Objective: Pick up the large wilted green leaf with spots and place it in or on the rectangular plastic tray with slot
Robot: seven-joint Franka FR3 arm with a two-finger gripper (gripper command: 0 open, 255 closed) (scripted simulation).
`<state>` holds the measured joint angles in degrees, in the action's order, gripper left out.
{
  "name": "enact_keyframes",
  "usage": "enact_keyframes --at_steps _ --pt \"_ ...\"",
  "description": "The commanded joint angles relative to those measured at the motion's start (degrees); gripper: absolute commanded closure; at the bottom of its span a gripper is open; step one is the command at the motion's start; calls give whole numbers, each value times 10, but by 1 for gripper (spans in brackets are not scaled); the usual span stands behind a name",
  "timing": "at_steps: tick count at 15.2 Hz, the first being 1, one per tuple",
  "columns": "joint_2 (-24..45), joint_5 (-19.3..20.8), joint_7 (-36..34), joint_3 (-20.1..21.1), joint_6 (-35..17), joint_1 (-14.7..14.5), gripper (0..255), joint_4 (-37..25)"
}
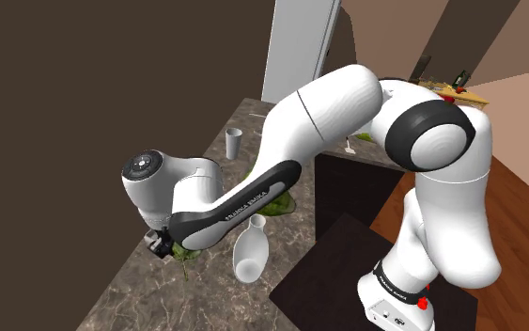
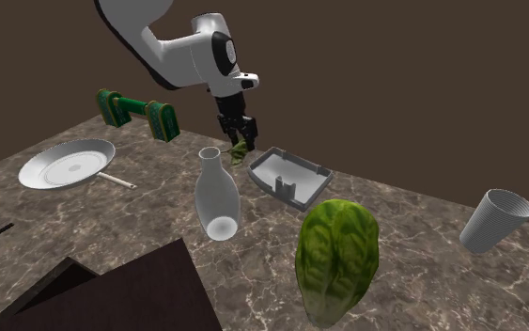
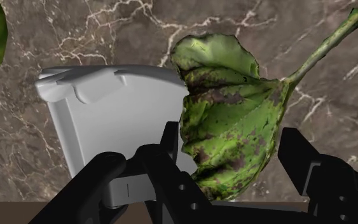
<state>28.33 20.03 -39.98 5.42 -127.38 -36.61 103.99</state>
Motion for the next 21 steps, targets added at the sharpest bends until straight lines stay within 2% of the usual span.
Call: enact_keyframes --at_steps 1,17,21 --pt "-9 -4 5 2 13 1 255 -5" --pt "-69 -25 34 10 101 4 255 -36" --pt "-59 -29 84 -4 113 34 255 -70"
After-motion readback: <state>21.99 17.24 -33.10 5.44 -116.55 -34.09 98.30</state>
